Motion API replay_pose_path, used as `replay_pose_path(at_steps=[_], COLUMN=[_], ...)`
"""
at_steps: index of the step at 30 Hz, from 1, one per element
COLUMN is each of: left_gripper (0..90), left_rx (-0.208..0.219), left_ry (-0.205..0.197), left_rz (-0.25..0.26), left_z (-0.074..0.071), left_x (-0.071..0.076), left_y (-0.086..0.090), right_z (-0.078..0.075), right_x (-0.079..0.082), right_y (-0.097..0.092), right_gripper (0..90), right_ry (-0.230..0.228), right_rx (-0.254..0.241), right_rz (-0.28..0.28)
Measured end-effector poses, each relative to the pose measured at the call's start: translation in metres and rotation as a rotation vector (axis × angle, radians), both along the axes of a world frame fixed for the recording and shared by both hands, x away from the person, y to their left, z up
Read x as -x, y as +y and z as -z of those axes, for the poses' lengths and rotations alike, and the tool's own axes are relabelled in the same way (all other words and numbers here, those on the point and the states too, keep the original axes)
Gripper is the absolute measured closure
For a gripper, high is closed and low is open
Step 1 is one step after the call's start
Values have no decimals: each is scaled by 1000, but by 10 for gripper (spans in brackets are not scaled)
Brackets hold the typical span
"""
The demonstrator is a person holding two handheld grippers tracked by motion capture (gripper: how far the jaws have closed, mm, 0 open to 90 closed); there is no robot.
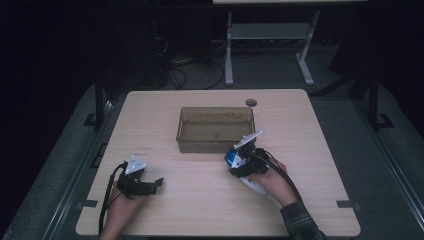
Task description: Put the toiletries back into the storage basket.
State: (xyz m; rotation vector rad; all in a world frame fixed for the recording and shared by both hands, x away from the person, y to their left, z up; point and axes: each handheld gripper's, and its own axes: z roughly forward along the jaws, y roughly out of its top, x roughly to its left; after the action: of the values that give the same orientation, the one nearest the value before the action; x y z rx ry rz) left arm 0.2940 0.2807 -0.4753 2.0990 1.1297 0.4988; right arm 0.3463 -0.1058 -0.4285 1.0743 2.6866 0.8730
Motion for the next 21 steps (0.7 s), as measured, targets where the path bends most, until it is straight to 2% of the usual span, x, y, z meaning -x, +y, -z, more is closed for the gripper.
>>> replay_pose_path(at_steps=[9, 10, 11, 21], left_gripper=[123, 123, 123, 123], left_rx=[3, 3, 2, 3], left_ry=[-1, -1, -1, 0], left_rz=[-1, -1, -1, 3], left_z=[0, 0, 0, 0], left_x=[0, 0, 0, 1], left_y=[0, 0, 0, 0], right_z=[-21, -21, -24, -39], right_x=[15, 15, 18, 28], right_y=[-23, -23, -28, -50], right_gripper=[331, 331, 332, 333], right_ry=[-59, -59, -76, -136], right_rx=[-116, -116, -143, -239], right_rz=[22, 22, 32, 56])
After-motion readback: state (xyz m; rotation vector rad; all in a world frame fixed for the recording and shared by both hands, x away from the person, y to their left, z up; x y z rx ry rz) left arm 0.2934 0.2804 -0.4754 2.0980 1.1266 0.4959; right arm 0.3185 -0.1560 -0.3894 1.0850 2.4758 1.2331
